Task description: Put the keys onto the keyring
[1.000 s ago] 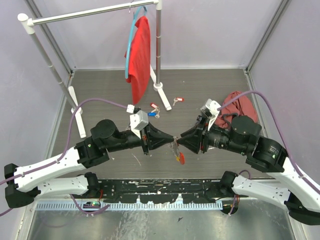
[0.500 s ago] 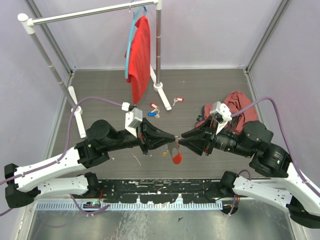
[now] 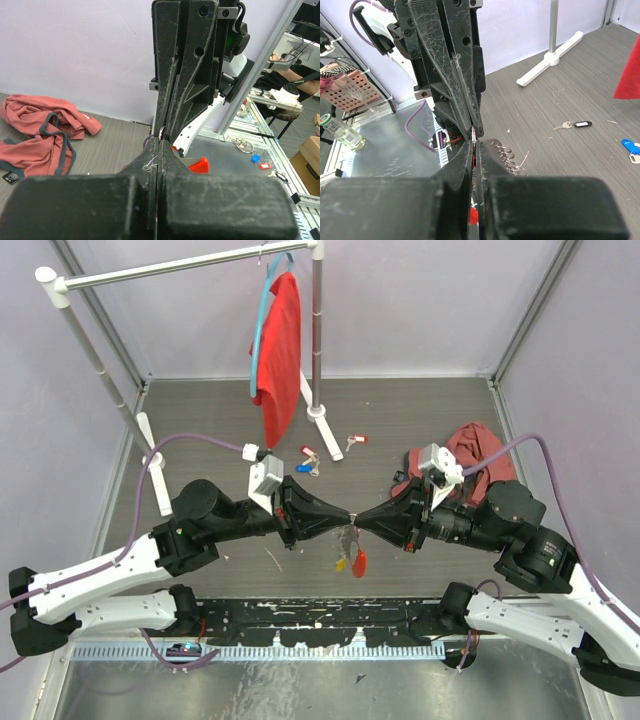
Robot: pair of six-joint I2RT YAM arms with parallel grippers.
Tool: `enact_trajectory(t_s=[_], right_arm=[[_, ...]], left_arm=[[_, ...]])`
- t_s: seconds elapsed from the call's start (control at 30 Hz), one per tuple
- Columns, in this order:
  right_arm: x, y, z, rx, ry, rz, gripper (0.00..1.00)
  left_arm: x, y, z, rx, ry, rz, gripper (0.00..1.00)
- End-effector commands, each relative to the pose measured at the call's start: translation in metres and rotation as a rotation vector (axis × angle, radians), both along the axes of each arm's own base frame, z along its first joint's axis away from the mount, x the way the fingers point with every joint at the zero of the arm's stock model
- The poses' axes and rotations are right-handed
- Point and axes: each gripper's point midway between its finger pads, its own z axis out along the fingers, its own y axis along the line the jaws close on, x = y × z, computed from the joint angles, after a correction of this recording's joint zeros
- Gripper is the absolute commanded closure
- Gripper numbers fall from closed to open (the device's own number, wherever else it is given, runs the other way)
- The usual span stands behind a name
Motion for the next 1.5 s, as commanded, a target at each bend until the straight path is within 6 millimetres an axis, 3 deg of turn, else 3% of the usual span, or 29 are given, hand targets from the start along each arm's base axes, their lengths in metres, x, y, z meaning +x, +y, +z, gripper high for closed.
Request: enact_trajectory(t_s=[0.0,0.17,0.33,0.43,0.6,0.83,1.07,1.47], right_arm=[[-0.004,0.003,0.016,0.057,-0.036,0.029,0.97],[-0.003,-0.001,0.016,0.022,-0.061,0.020,0.99],[0.001,-0.012,0.013,-0.140,-0.100,0.003,0.99],[0.004,-0.017,0.007,-0.255,-0.121,0.006,0.99],[0.010,-0.020,-0.013,-0.443,-0.130,0.041,0.99],[0.029,-0.019,-0.051,-0.671,-0.097,0.047,0.99],[0.031,-0.013,-0.053,-0.712,-0.103,0.090,0.99],[0.023,-0.004,-0.051,-0.674,-0.104,0.150,0.99]], left_arm=[[-0.003,0.002,0.016,-0.063,-0.024,-0.009,1.00],[-0.004,0.002,0.014,-0.051,-0.022,-0.014,0.99],[-0.003,0.007,0.004,0.033,-0.061,0.000,0.75],[-0.001,0.011,-0.010,0.131,-0.090,0.014,0.70],[0.009,0.014,-0.030,0.270,-0.148,0.050,0.70],[0.015,0.009,-0.041,0.327,-0.178,0.058,0.64],[0.020,0.001,-0.060,0.390,-0.190,0.056,0.58],[0.026,-0.010,-0.067,0.437,-0.217,0.045,0.54]])
